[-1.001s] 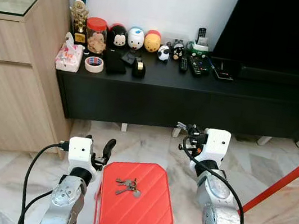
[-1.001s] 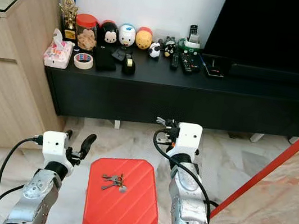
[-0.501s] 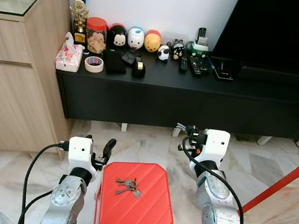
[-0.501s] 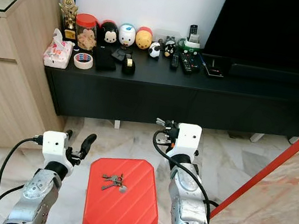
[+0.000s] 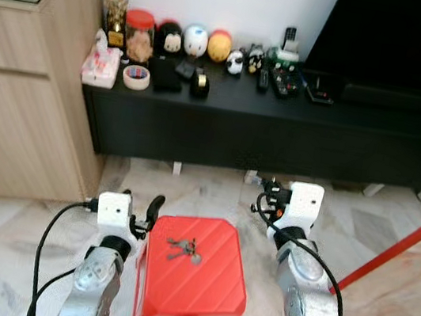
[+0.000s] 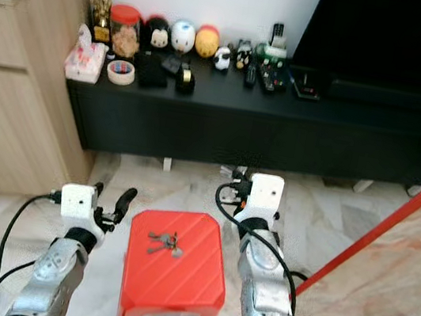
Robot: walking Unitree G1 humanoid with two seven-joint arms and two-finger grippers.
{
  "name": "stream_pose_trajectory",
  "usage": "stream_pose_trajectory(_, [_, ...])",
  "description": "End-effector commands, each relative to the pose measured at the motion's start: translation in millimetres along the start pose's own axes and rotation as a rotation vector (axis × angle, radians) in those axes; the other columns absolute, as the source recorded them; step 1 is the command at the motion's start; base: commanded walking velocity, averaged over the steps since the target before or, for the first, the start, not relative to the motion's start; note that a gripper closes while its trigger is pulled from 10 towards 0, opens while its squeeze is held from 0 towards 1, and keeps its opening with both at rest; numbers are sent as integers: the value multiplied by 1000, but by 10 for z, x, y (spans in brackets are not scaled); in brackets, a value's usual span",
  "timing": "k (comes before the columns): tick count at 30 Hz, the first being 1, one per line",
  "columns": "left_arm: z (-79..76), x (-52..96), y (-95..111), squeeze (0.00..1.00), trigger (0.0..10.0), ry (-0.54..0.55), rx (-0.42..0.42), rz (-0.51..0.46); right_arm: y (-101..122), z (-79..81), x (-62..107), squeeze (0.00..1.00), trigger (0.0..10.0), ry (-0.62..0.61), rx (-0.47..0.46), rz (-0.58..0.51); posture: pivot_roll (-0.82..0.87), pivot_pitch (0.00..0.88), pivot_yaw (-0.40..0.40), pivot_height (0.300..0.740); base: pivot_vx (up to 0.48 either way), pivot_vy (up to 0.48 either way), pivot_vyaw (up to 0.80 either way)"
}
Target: Hang keys on a hook
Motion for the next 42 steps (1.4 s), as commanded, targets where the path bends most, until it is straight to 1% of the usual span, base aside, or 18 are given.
stream_pose_trajectory(1, [-35,6,24,0,10000,-4,15,-16,19,-29,13,0,10000,-10,3,-3,23,40,-115,737,-304,0,0])
stream_pose_trajectory(7, [-41,8,21,0,10000,-9,13,-16,17,-25,16,0,10000,-9,3,-3,20,29,-112,737,-269,0,0])
stream_pose_trajectory(23, [-48,13,8,0,10000,-12,8,-8,27,14,-3,0,10000,8,8,-3,25,9,-116,737,0,0,0])
stream_pose_trajectory(25, [-51,10,8,0,10000,-18,-3,-6,-4,5,-3,0,10000,7,33,28,25,15,-117,737,0,0,0])
stream_pose_trajectory(29, [-52,16,10,0,10000,-22,-10,-8,-12,-10,2,0,10000,7,29,30,24,18,-118,737,0,0,0])
stream_pose_trajectory(36, [-52,18,11,0,10000,-18,-9,-9,-22,-30,15,0,10000,0,28,36,23,23,-120,737,0,-410,0])
stream_pose_trajectory(42, [-47,12,12,0,10000,-13,2,-9,-40,-31,19,0,10000,2,30,49,24,30,-120,737,0,0,0])
Point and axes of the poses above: a point about 5 cm out from each wrist's last joint towards the gripper, its own x axis pointing back from the gripper into the wrist, its own y axis along the axis of the wrist's last joint, z = x × y, the point moved 1 cm from there along -x, pointing out of the wrist towards the gripper, and after that the axes turned 7 degrees about -x, right-handed, at the moved point
